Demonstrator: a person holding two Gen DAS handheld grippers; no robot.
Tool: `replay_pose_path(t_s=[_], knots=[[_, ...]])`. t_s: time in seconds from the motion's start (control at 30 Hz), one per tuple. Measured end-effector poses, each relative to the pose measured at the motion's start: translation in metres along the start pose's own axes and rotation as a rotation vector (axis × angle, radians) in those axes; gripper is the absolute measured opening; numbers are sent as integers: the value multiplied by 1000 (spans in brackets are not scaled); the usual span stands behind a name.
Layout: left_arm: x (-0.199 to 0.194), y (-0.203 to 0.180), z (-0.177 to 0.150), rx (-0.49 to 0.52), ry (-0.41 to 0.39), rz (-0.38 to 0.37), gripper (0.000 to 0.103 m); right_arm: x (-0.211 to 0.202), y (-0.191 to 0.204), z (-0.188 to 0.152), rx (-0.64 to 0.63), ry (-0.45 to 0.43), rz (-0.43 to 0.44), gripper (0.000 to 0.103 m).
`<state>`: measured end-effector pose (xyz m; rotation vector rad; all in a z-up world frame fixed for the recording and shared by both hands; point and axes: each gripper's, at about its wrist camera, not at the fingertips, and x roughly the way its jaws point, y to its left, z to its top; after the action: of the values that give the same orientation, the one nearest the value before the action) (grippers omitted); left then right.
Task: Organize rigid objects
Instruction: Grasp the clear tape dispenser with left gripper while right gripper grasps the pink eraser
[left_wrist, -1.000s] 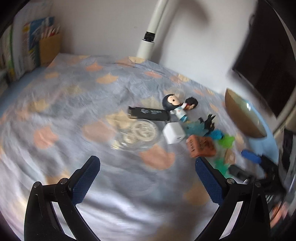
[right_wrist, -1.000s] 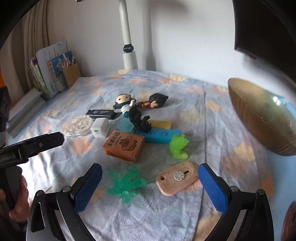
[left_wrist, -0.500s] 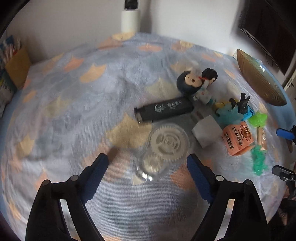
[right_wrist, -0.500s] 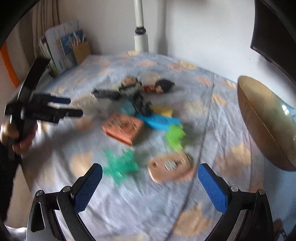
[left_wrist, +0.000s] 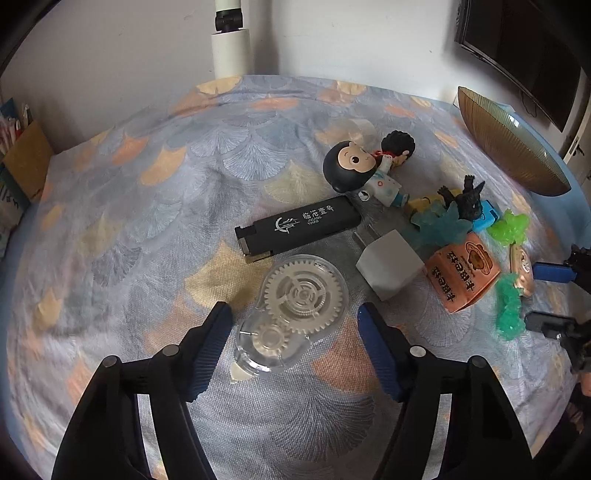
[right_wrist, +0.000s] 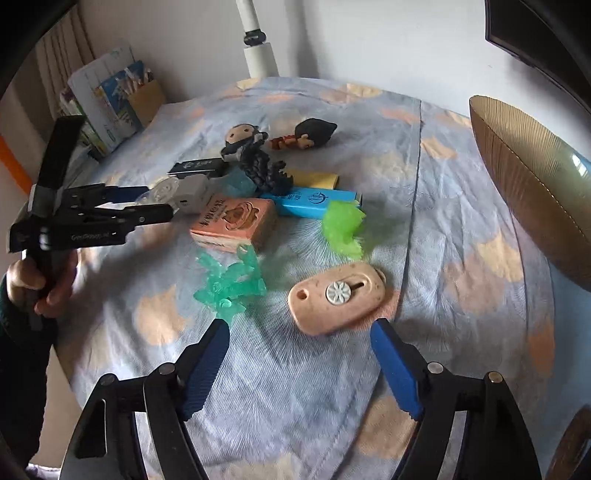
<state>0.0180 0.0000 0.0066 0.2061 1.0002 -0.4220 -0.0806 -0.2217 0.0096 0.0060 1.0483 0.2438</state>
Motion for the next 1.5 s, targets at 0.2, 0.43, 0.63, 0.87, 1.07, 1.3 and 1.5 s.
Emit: replay_pose_path(t_s=[0.2, 0.43, 0.63, 0.87, 1.07, 1.3, 1.5], knots=[[-1, 2, -1, -8, -8, -12, 69, -5, -16, 2, 57, 15, 37, 67], [0, -9, 3, -1, -20, -5, 53, 8, 3, 16, 60, -30, -35, 66], [-2, -7, 2, -41, -40, -22, 52, 14, 5, 14, -33, -42, -133, 48], [-23, -2, -22, -181, -38, -34, 50, -5, -4, -5, -74, -29, -117, 41], [-35, -9, -50, -285, 12, 20, 48, -14, -15, -20, -134, 0, -49, 40], [-45, -29, -51, -229, -8, 24, 64, -35, -47, -27, 42, -39, 15, 51], [-30, -14, -46, -249, 12, 50, 65, -33, -16, -26, -124, -87, -82, 74]])
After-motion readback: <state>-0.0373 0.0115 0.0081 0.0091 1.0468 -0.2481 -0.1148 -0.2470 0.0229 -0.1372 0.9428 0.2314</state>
